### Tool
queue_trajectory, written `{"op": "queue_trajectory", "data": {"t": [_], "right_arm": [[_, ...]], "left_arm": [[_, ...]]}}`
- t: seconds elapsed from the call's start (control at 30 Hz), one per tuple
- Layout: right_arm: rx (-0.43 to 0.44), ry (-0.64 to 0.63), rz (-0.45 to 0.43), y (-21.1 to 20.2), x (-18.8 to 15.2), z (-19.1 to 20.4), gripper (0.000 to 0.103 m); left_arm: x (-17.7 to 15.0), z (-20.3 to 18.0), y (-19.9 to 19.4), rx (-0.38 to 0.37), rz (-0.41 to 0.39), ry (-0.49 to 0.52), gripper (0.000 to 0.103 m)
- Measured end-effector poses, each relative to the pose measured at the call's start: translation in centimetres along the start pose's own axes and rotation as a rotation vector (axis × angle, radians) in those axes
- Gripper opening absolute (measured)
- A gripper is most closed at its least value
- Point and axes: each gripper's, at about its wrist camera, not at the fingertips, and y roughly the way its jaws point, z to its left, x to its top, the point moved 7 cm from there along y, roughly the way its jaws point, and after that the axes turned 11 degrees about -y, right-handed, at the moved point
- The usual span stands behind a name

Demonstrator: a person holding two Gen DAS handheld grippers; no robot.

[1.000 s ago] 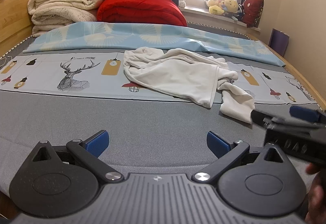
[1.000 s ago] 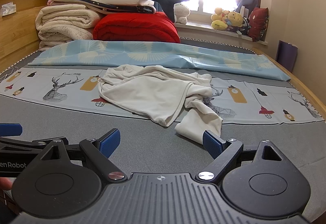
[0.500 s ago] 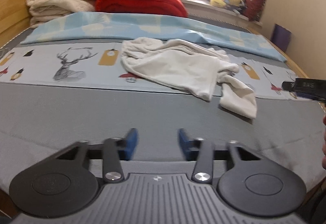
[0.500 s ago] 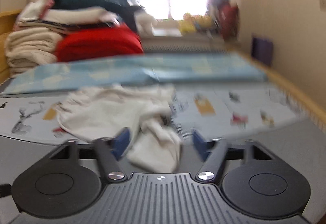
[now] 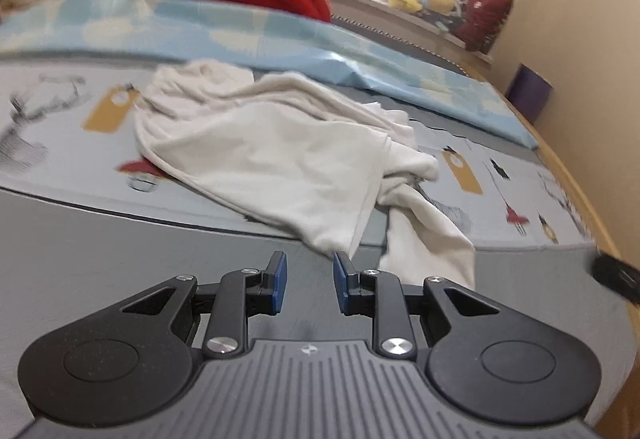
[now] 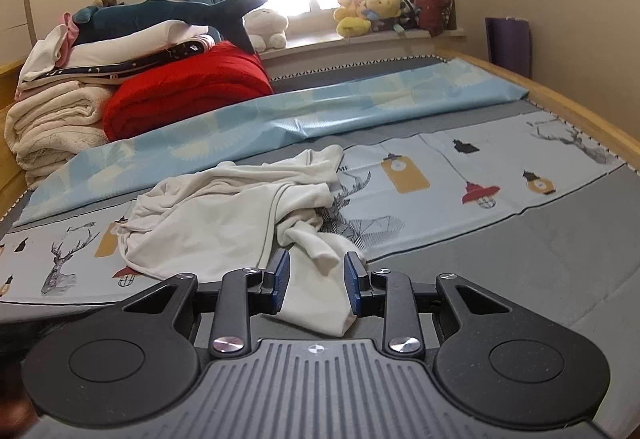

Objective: Fold small clothes

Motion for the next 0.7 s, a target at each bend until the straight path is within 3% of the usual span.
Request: {"op": "queue_trajectory", "data": {"t": [0.13,0.27,0.3,0.37,0.43,0.47,0.57,0.7], "right_arm": [[-0.011,-0.008,-0.016,-0.1,0.5,-1.0,0.031],[-0.006,-0.024,-0.009,0.1,0.7,-2.1,0.031],[-0.007,-0.026,-0.009,0.2,0.8,-2.4,0.031],[-0.007,-0.025,-0.001,0.3,0.7,-2.8,0.031],[-0.002,-0.02,0.006,0.3,0.8,-3.1,0.032],[-0.007,-0.022,0.008,0.3,0.8,-3.2,0.032],[-0.019,-0.026,0.013,0.3,0.8,-3.6,0.032],[-0.046,-0.035,0.011,0.1,1.1,-3.7,0.033]], "left_arm": [[1.0,1.9,6.0,-0.027,0.068,-0.186,0.03],[0.6,2.1,10.9,-0.049,0.181,-0.323,0.04],[0.3,1.6,11.9,-0.046,0.21,-0.318,0.04],[0.3,0.7,12.7,-0.035,0.178,-0.275,0.039],[0.4,-0.2,13.3,-0.009,0.182,-0.196,0.014],[0.5,-0.3,13.4,0.01,0.199,-0.168,0.007],[1.6,-0.5,11.1,-0.031,0.192,-0.117,0.005],[3.9,0.2,3.2,-0.118,0.108,0.069,0.005]]}}
